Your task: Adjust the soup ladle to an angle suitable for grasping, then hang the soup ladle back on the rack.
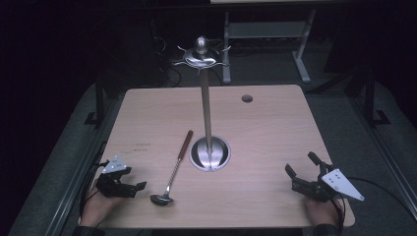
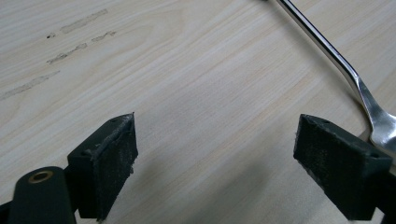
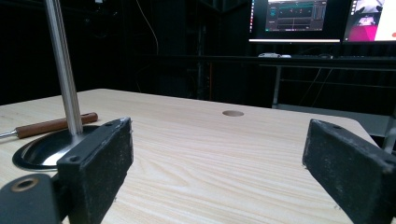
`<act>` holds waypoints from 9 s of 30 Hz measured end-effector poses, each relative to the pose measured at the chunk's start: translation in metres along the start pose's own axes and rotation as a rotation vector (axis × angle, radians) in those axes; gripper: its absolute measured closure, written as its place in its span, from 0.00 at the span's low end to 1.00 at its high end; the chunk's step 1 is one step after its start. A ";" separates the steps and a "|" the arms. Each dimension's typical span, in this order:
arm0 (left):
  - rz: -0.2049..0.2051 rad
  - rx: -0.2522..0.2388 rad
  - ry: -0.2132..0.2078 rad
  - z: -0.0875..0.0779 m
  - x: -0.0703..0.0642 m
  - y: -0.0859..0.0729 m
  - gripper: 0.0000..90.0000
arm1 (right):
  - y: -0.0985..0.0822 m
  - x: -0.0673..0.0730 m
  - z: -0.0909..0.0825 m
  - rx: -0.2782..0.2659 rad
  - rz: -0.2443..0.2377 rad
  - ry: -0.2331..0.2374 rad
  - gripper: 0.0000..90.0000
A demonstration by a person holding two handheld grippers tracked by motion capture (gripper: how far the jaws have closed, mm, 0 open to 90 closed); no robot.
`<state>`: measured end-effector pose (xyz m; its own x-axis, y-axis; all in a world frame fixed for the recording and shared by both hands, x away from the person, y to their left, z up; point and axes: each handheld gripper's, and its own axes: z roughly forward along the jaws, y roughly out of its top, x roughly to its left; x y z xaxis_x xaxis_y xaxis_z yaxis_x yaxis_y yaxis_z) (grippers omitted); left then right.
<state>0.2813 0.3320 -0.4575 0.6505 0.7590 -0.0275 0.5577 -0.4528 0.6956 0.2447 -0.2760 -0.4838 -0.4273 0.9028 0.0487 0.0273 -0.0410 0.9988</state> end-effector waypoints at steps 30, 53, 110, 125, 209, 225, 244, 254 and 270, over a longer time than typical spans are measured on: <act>0.021 0.012 -0.128 0.001 -0.024 0.039 0.77 | 0.000 0.000 0.000 0.000 -0.001 0.000 0.09; 0.101 0.097 -0.248 0.035 -0.060 0.074 1.00 | 0.000 0.000 0.000 0.000 0.001 0.000 0.09; 0.097 0.258 -0.153 0.031 -0.025 0.054 1.00 | 0.000 0.000 0.000 -0.001 0.000 0.000 0.09; 0.068 0.265 -0.112 0.022 -0.008 0.048 1.00 | 0.000 0.000 0.000 -0.001 0.000 0.000 0.09; 0.066 0.454 -0.009 0.106 -0.010 0.169 0.51 | 0.000 0.000 0.000 0.000 0.001 -0.002 0.09; 0.060 0.554 0.001 0.120 -0.001 0.157 0.68 | 0.000 0.000 0.000 -0.001 0.000 -0.002 0.09; 0.027 0.567 0.008 0.120 -0.003 0.158 0.80 | 0.000 0.000 0.000 -0.001 0.000 -0.003 0.09; 0.024 0.532 0.003 0.113 0.000 0.155 0.82 | 0.000 0.000 0.000 -0.001 -0.001 -0.003 0.09; 0.025 0.375 -0.072 0.080 0.005 0.156 0.82 | 0.000 0.000 0.000 -0.001 0.000 -0.003 0.09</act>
<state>0.4130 0.2279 -0.4068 0.6937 0.7165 -0.0738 0.6824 -0.6210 0.3857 0.2449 -0.2762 -0.4838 -0.4250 0.9039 0.0484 0.0264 -0.0411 0.9988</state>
